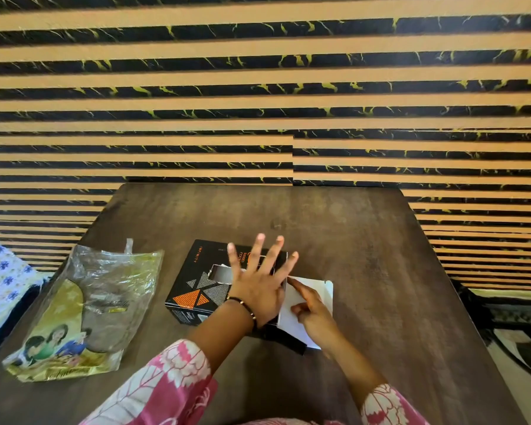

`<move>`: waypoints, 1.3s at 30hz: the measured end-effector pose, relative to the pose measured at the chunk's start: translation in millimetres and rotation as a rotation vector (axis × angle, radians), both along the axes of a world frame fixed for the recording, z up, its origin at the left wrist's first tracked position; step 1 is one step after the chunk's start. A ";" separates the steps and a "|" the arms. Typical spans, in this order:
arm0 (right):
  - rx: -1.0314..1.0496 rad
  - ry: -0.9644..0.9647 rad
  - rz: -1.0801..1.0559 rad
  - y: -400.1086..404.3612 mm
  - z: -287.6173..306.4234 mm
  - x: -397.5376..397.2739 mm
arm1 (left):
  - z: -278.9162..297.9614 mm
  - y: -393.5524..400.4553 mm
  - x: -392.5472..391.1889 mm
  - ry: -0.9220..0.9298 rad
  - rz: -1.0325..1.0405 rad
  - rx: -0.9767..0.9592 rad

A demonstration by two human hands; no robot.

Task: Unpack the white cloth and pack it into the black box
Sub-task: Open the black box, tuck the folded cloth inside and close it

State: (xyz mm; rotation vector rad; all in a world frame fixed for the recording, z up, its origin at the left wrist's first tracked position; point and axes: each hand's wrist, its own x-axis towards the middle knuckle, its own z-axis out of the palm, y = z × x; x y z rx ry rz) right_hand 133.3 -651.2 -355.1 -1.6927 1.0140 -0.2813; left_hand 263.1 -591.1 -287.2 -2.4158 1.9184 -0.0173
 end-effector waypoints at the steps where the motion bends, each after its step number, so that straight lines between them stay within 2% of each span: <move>1: -0.017 0.001 0.009 1.1 -0.2 -0.6 | 0.7 -4.3 -2.4 0.000 -0.039 0.028; 3: -0.038 -0.005 0.006 2.5 -1.7 -1.1 | -1.9 -9.4 -5.2 0.083 -0.011 0.089; 6: 0.070 -0.092 -0.094 0.5 -3.4 -10.7 | -5.1 -7.9 -6.5 0.183 0.021 0.125; 11: 0.225 -0.235 -0.233 -1.2 -0.4 -23.9 | 5.3 -1.9 1.1 0.247 -0.088 0.282; 13: 0.284 -0.247 -0.259 -1.0 -1.9 -21.8 | 11.6 -0.5 4.8 0.269 -0.142 0.358; 16: 0.294 -0.212 -0.291 -0.3 -0.2 -20.8 | 11.5 -0.1 4.9 0.209 -0.189 0.422; 19: 0.289 -0.231 -0.313 2.9 2.3 -18.8 | 1.9 -2.9 -3.0 0.177 -0.118 0.310; 24: 0.049 -0.186 -0.338 17.0 0.4 -20.5 | -7.0 -0.7 -7.6 0.163 -0.065 0.148; 29: -0.131 -0.131 -0.417 13.3 7.2 -29.0 | -8.7 2.2 -5.8 0.172 -0.084 0.151; 32: -0.208 -0.031 -0.486 11.7 7.2 -33.3 | -10.8 2.5 -3.7 0.129 -0.115 0.193; 35: -0.187 0.001 -0.522 12.6 1.5 -36.7 | -9.7 1.8 -5.9 0.111 -0.097 0.182; 39: -0.029 -0.112 -0.637 12.7 3.5 -36.6 | -7.4 3.1 -9.7 0.131 -0.057 0.128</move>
